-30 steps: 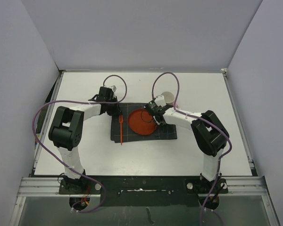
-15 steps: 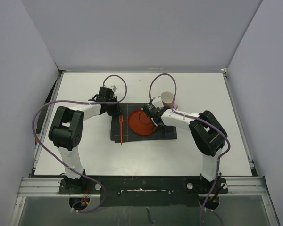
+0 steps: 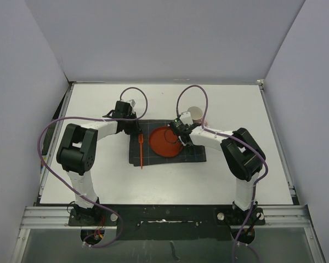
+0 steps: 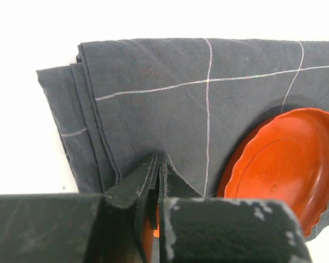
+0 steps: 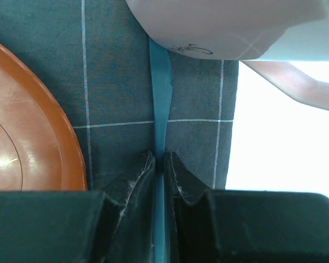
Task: Set the dinner table for one person
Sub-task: Adjust the knife on the napkin.
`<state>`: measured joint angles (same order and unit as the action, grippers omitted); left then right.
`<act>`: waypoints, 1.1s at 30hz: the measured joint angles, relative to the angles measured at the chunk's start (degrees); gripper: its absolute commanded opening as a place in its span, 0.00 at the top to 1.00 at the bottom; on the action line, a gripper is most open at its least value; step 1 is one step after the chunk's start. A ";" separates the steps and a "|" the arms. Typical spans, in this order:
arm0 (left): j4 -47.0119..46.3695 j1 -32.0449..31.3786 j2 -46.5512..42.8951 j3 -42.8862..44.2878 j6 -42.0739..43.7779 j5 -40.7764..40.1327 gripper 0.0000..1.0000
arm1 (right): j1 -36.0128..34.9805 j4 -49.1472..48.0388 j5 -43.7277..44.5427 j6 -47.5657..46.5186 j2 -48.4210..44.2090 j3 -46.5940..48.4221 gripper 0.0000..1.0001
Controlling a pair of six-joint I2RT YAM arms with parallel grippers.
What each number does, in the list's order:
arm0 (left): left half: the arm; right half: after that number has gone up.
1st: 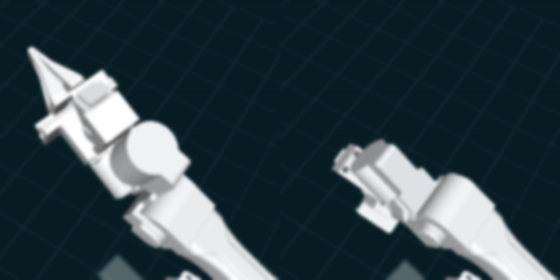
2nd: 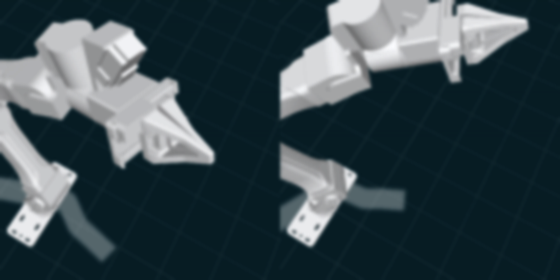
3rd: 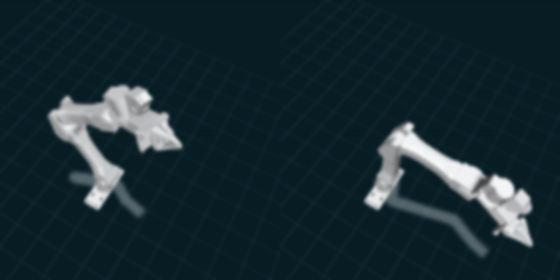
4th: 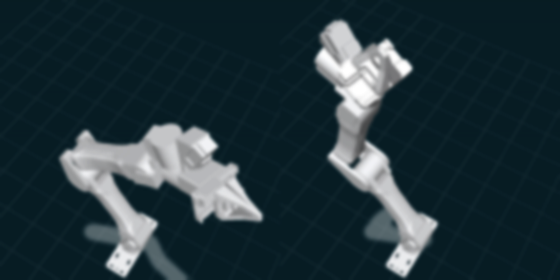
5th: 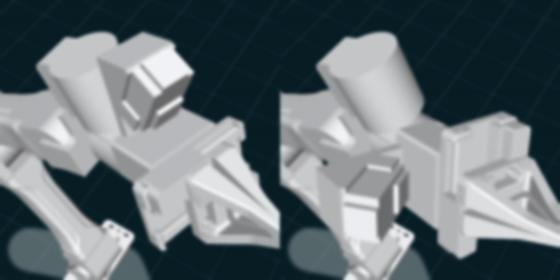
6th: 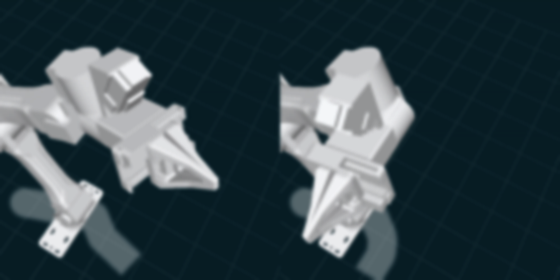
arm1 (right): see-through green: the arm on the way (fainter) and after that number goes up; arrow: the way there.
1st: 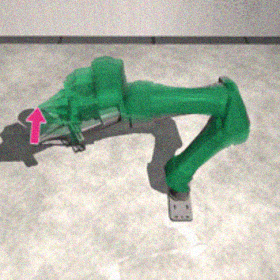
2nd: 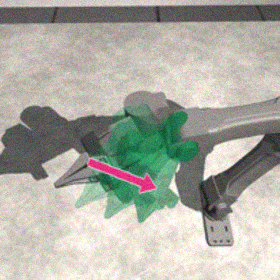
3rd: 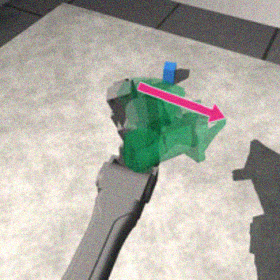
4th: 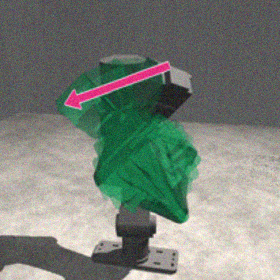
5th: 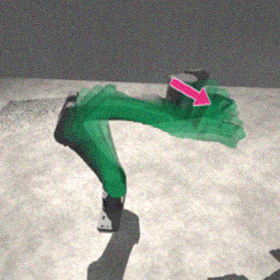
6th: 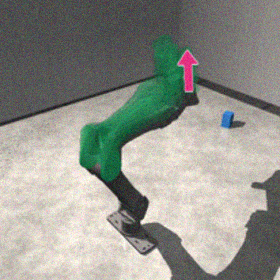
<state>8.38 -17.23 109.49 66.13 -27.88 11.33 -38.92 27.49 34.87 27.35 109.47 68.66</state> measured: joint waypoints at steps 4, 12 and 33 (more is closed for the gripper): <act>0.02 -0.09 0.00 0.00 0.00 0.00 1.00 | 0.00 0.00 0.00 -0.02 0.00 0.00 0.92; 0.02 -0.24 0.00 0.00 -0.02 -0.07 1.00 | 0.26 0.09 0.72 -0.42 -0.02 0.00 0.62; 0.20 -1.18 0.00 0.02 -0.02 -0.39 1.00 | 0.37 1.88 0.85 -1.70 -3.15 0.00 0.60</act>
<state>8.58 -18.41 109.49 66.15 -27.90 10.94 -38.54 29.36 35.73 25.65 106.32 68.66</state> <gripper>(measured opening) 0.007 0.407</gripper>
